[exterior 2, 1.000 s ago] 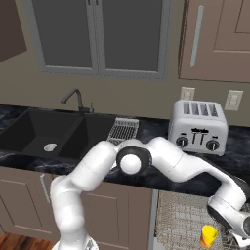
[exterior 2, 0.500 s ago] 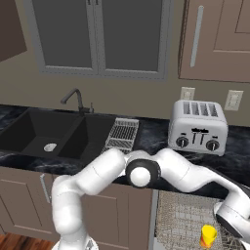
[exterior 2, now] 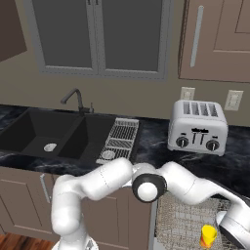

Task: Pick up the cup and bowl from the counter, place them in the dishwasher, and close the dishwasher door.

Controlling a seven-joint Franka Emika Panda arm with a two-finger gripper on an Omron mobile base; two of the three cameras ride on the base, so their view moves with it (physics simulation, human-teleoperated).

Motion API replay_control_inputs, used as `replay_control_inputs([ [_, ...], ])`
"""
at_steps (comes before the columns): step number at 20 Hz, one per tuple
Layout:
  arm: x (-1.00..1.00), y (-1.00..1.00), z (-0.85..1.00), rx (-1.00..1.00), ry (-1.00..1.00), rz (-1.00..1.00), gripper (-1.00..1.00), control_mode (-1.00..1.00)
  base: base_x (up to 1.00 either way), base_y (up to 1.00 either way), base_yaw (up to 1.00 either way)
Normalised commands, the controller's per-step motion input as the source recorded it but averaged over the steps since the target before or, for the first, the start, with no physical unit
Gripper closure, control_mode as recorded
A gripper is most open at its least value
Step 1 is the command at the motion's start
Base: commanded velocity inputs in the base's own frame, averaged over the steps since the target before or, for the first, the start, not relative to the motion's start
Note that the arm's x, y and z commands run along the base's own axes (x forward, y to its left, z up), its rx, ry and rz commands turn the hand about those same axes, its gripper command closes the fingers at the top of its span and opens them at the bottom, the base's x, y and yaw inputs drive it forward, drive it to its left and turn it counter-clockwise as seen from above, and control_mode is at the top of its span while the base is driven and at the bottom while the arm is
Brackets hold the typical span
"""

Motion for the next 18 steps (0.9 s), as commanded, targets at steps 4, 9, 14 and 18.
replay_control_inputs([
  [4,0.0,-0.09,-0.24,0.01,0.0,0.0,1.0,-1.0,0.0,0.0,0.0],
  [9,0.0,-0.09,-0.27,0.0,0.0,0.0,1.0,-1.0,0.0,0.0,0.0],
  [14,0.0,-0.08,-0.34,0.0,0.0,0.0,1.0,-1.0,0.0,0.0,0.0],
  [18,0.0,-0.09,-0.25,0.0,0.0,0.0,1.0,-1.0,0.0,0.0,0.0],
])
